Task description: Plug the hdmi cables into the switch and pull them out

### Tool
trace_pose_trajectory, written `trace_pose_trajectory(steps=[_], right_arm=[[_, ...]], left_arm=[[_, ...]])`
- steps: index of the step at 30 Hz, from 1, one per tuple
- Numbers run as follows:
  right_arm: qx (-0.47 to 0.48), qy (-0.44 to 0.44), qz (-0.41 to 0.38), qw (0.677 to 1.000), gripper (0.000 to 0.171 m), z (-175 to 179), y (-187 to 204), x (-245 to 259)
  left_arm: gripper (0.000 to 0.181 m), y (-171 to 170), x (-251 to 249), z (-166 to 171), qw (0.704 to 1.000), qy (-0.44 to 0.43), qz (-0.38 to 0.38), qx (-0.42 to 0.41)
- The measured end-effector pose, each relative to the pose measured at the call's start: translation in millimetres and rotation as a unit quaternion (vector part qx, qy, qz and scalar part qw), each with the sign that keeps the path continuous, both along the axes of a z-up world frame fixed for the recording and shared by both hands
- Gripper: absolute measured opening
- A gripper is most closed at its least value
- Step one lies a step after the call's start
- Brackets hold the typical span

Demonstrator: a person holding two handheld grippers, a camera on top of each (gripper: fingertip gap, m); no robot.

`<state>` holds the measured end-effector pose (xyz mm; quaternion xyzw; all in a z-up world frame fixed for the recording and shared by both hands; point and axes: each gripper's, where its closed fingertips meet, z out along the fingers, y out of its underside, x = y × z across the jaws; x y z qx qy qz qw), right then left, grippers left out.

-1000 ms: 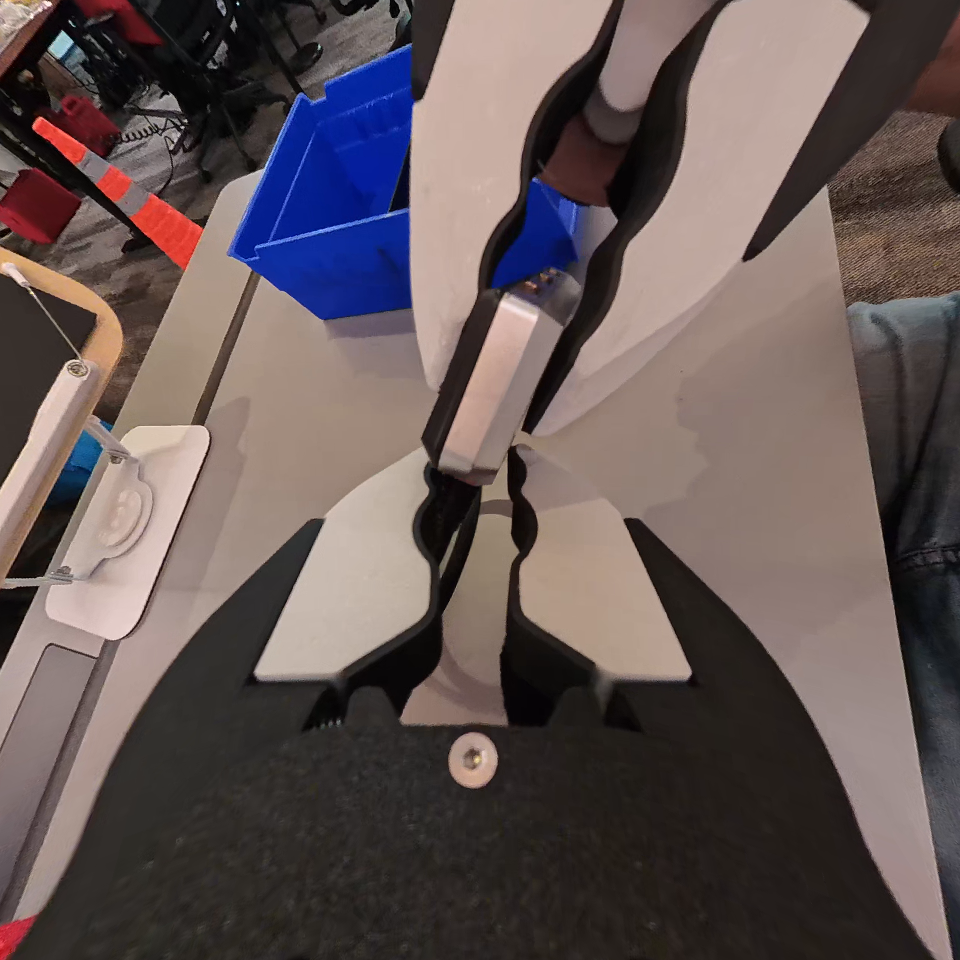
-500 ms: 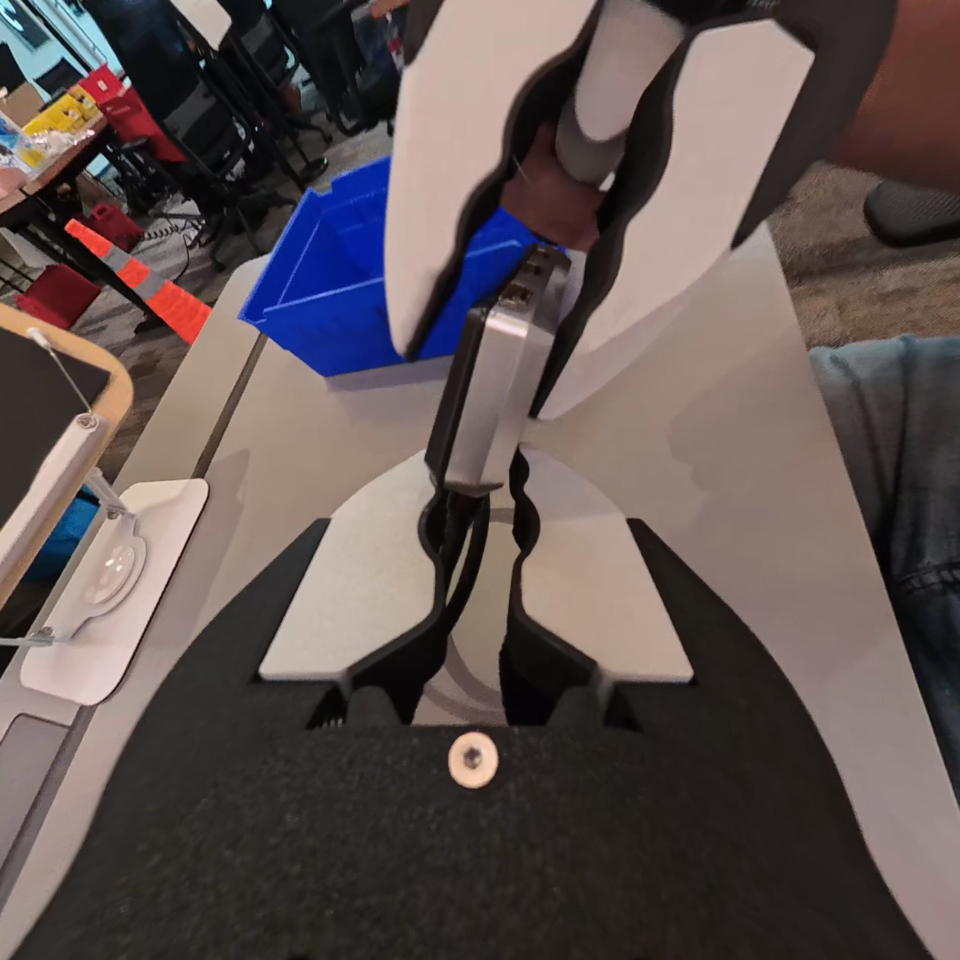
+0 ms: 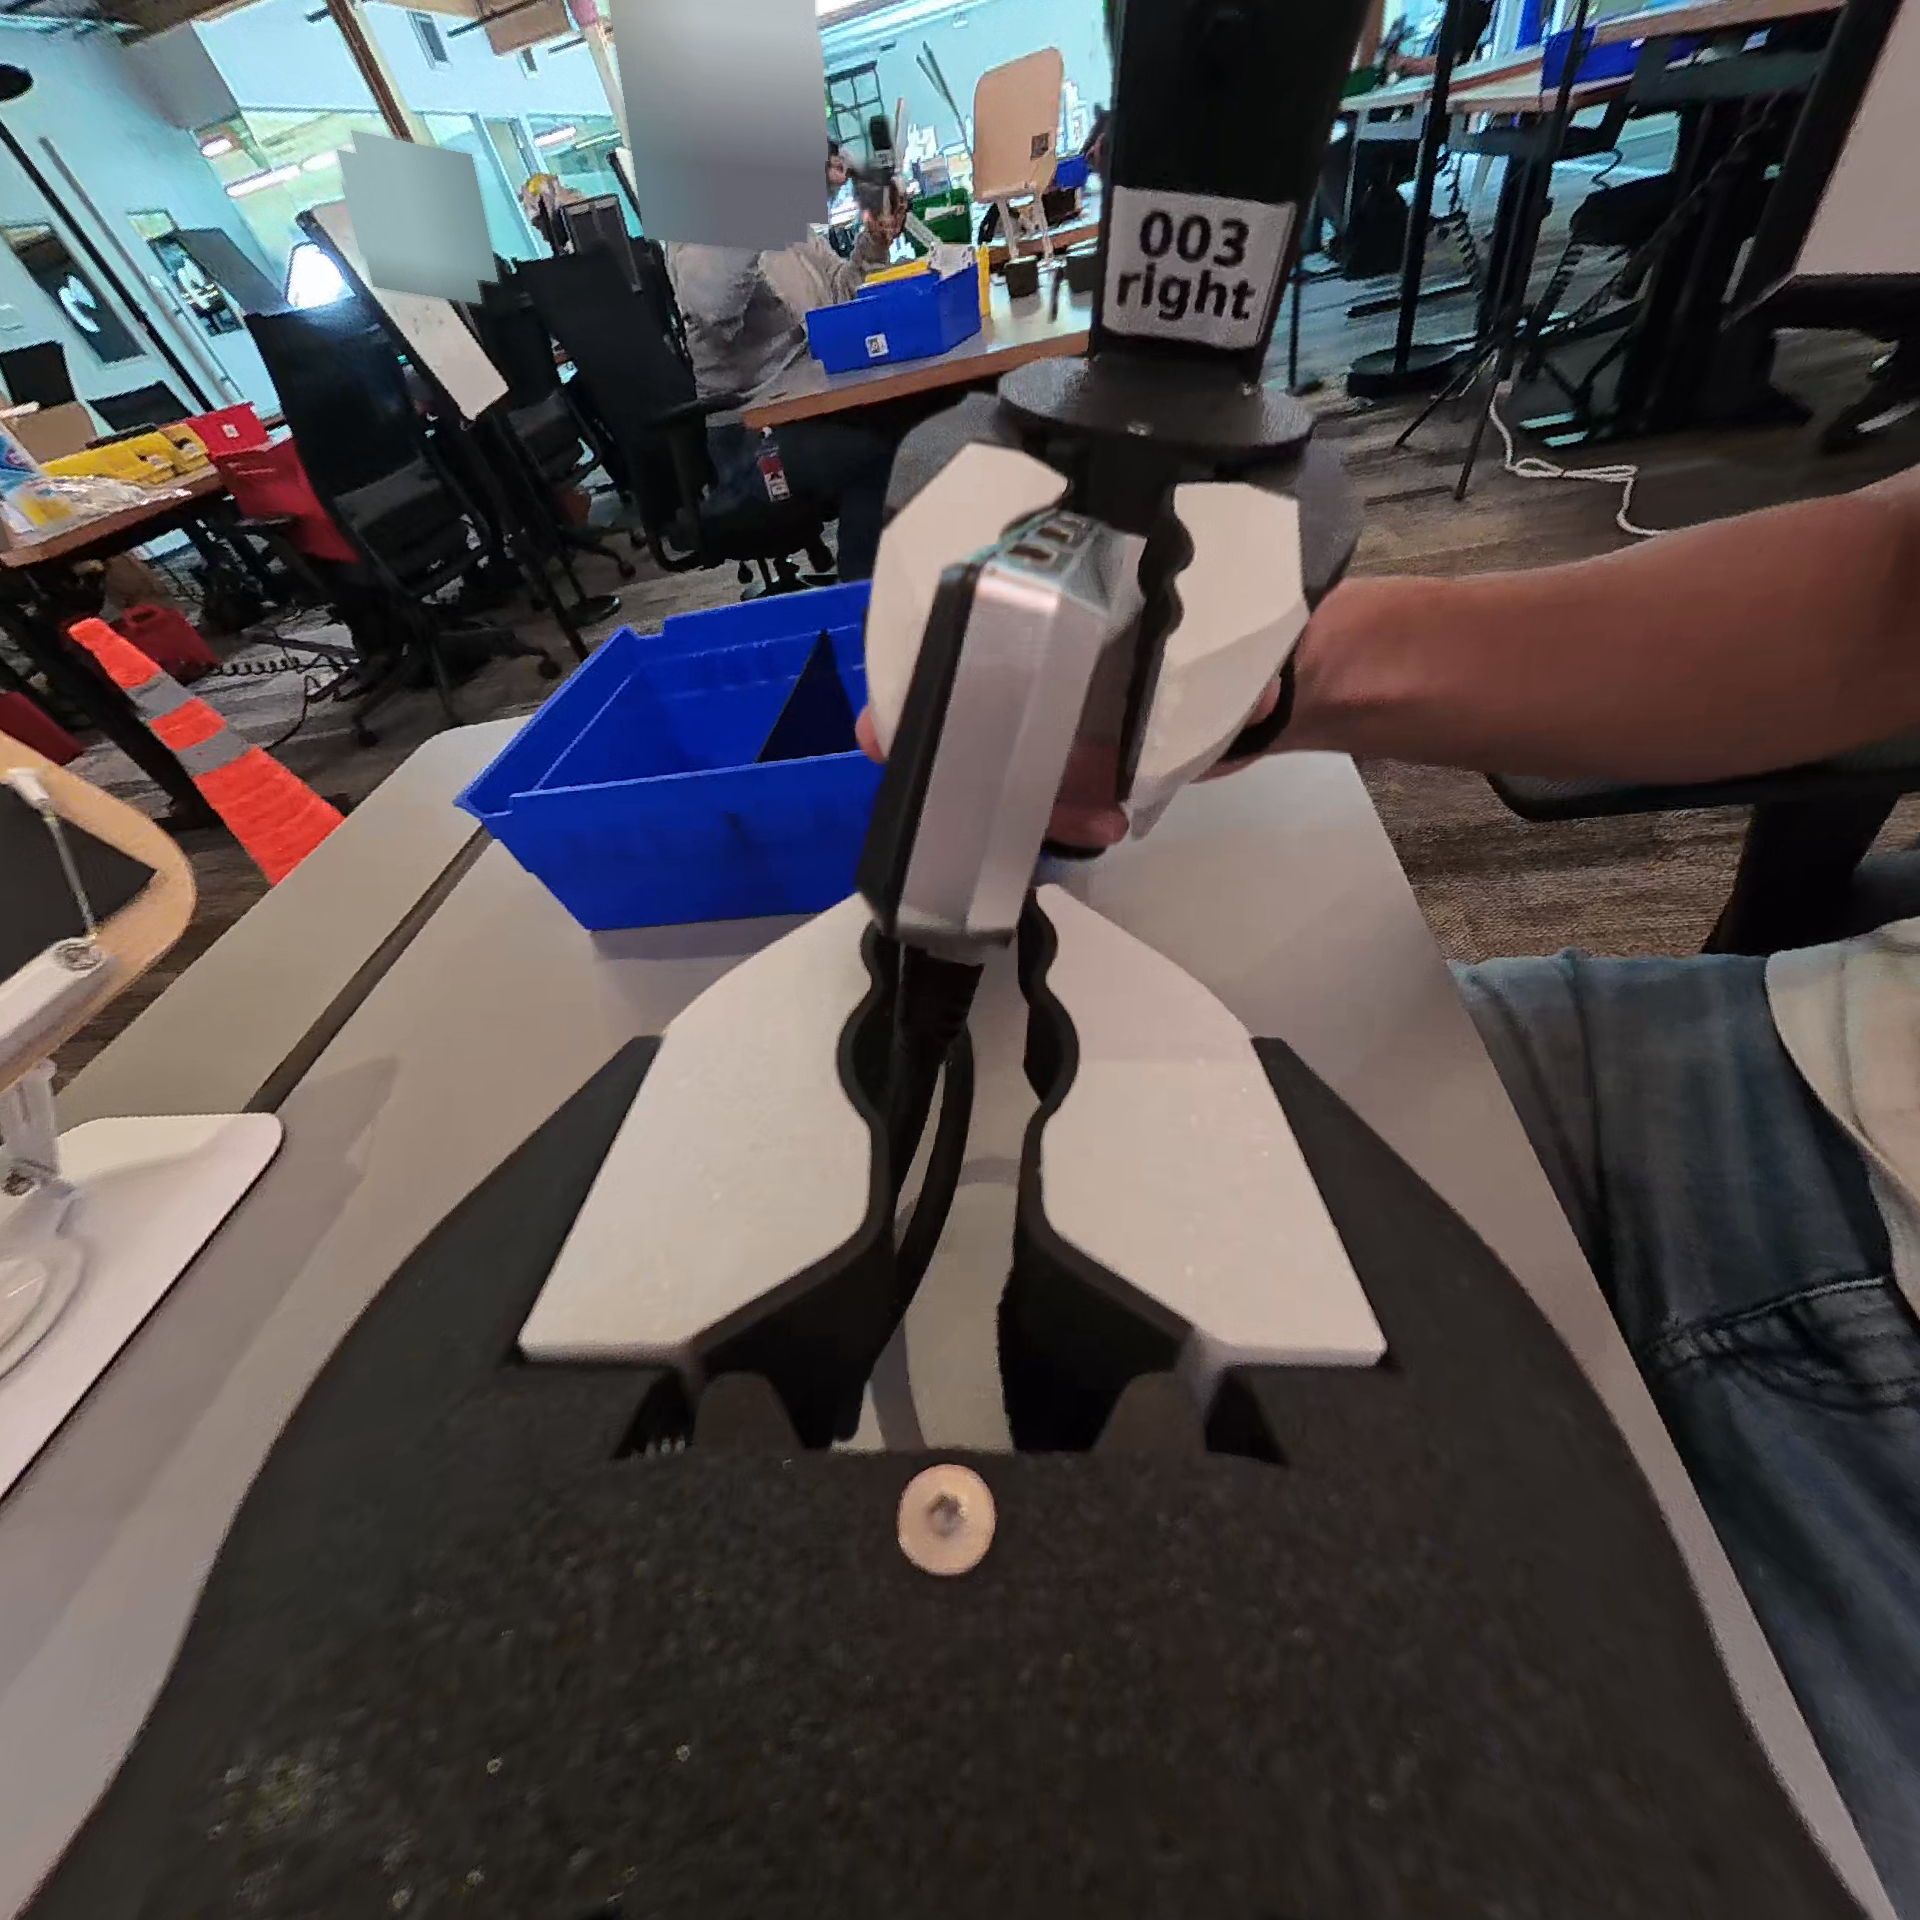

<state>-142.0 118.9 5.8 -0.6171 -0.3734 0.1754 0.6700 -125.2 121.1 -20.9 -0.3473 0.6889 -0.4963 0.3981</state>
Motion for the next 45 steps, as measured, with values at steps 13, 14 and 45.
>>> trace_pose_trajectory(steps=[13, 14, 45], right_arm=[[0.039, -0.024, -0.022, 0.999, 0.024, 5, 1, -4], [0.037, -0.034, -0.022, 0.998, 0.023, 3, 1, -5], [0.154, -0.347, -0.052, 0.924, 0.026, -27, 28, -31]], left_arm=[[0.022, -18, 7, -1, 0.995, -0.034, -0.052, -0.083], [0.022, -18, 7, -2, 0.995, -0.031, -0.053, -0.077], [0.061, -3, -36, -5, 0.904, 0.106, -0.099, -0.403]])
